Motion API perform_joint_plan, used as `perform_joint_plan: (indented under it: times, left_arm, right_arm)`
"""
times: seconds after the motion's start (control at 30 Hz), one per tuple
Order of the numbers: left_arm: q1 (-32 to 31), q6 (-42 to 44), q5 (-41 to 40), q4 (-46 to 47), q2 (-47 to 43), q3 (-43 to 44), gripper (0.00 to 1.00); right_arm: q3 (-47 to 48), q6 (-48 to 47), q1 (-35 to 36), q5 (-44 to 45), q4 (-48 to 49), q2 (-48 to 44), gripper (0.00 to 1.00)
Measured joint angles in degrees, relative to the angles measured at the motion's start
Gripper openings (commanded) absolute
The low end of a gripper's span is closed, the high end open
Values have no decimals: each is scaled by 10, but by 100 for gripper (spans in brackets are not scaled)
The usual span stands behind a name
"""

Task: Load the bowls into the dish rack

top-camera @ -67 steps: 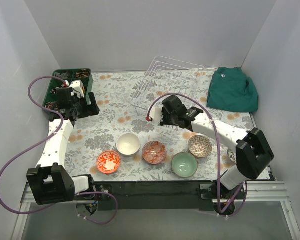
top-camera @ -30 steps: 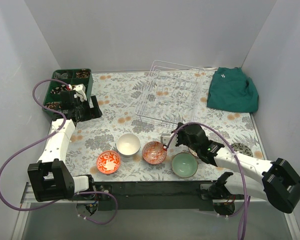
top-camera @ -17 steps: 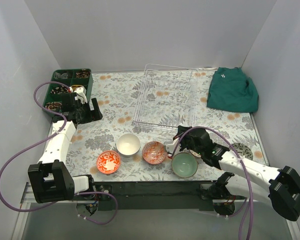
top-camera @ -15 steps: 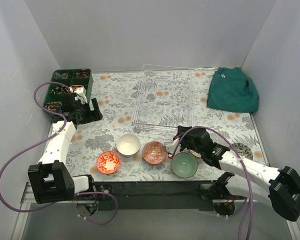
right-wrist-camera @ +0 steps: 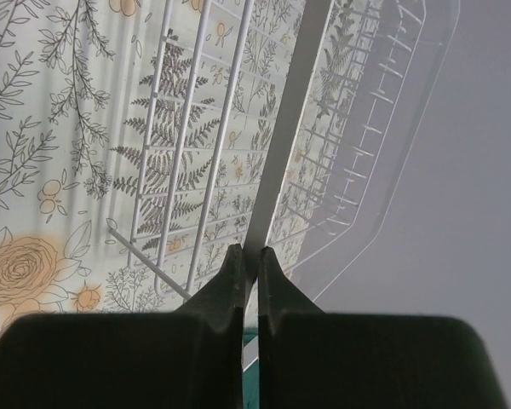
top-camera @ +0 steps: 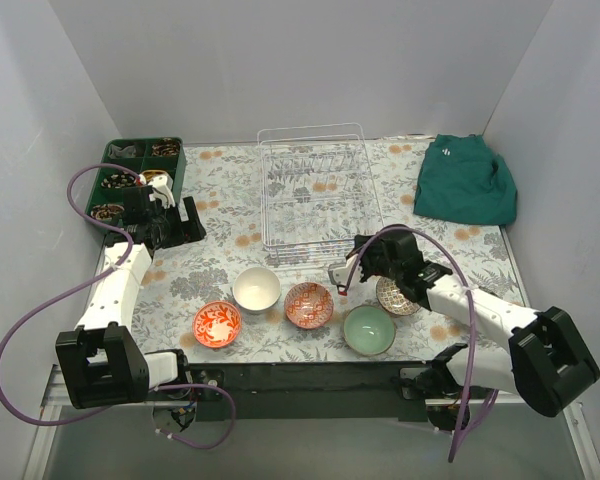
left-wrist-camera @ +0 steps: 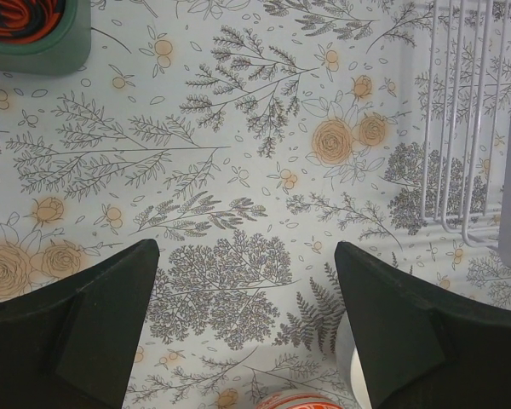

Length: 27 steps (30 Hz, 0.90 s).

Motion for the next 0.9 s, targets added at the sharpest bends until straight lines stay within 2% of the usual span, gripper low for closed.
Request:
perform_joint_plan:
  times: [0.33, 0.53, 0.9]
  left_arm:
    - [0, 2, 7, -5, 5, 14, 85]
    - [0, 2, 9, -5, 6, 20, 85]
    - [0, 2, 11, -6, 6, 20, 85]
  right_arm:
    - [82, 65, -7, 22, -13, 84, 1]
    - [104, 104, -3, 35, -26, 99, 1]
    - [205, 261, 53, 90, -116, 153, 1]
